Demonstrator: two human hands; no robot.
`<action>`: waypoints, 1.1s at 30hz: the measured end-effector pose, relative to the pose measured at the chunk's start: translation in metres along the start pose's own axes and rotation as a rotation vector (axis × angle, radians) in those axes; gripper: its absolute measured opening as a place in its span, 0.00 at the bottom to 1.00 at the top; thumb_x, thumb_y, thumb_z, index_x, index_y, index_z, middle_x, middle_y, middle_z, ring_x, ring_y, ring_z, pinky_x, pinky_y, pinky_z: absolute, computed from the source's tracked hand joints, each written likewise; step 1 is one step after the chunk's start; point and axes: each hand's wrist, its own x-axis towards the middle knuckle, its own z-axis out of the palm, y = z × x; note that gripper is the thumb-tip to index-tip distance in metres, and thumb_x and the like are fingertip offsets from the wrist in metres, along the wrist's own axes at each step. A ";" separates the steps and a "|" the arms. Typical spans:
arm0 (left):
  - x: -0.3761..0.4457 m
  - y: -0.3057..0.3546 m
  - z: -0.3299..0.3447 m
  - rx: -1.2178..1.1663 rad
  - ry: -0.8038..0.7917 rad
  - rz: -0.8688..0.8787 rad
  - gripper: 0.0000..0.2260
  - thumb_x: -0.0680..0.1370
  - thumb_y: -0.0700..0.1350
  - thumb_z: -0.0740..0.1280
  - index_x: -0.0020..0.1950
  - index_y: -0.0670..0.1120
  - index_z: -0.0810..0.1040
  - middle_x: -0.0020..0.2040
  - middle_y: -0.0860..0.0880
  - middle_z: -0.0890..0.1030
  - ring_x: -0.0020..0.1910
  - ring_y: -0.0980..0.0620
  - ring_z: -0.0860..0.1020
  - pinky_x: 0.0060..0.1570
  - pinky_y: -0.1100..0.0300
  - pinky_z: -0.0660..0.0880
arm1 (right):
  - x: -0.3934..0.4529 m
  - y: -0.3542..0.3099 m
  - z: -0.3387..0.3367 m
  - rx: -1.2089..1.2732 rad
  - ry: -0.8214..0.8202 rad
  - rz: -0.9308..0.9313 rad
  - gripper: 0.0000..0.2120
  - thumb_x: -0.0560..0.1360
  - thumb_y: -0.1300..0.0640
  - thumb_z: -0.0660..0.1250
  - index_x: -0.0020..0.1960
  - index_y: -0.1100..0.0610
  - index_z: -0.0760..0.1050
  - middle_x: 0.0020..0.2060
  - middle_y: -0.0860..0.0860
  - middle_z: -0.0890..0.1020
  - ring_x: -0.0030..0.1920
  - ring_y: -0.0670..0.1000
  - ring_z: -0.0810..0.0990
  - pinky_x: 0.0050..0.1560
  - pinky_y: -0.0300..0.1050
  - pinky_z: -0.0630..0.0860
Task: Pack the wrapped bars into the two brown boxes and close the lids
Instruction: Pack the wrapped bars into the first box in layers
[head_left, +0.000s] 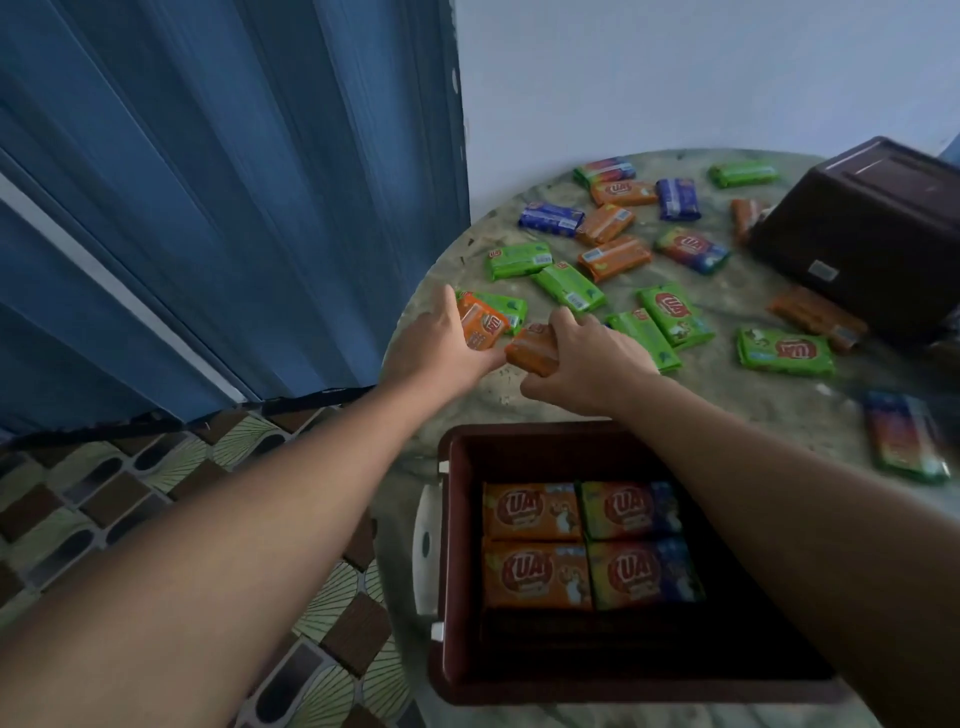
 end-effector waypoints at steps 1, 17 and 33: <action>-0.005 0.004 -0.006 -0.009 0.022 0.024 0.41 0.69 0.72 0.69 0.68 0.46 0.62 0.56 0.48 0.79 0.51 0.44 0.79 0.41 0.54 0.66 | -0.007 0.001 -0.005 0.009 0.034 -0.001 0.34 0.68 0.34 0.69 0.65 0.53 0.67 0.57 0.55 0.77 0.52 0.60 0.80 0.42 0.49 0.72; -0.178 0.030 0.024 0.122 0.033 0.412 0.36 0.71 0.60 0.76 0.67 0.52 0.57 0.62 0.44 0.68 0.55 0.44 0.77 0.45 0.54 0.72 | -0.161 0.057 0.019 0.064 0.040 -0.160 0.34 0.66 0.36 0.71 0.63 0.50 0.64 0.55 0.52 0.76 0.55 0.59 0.79 0.46 0.52 0.77; -0.165 0.032 0.044 0.419 -0.258 0.440 0.27 0.78 0.59 0.71 0.69 0.49 0.66 0.62 0.47 0.74 0.61 0.45 0.73 0.60 0.48 0.73 | -0.153 0.070 0.059 -0.211 -0.015 -0.144 0.27 0.75 0.45 0.70 0.71 0.45 0.66 0.61 0.52 0.75 0.62 0.58 0.75 0.62 0.56 0.71</action>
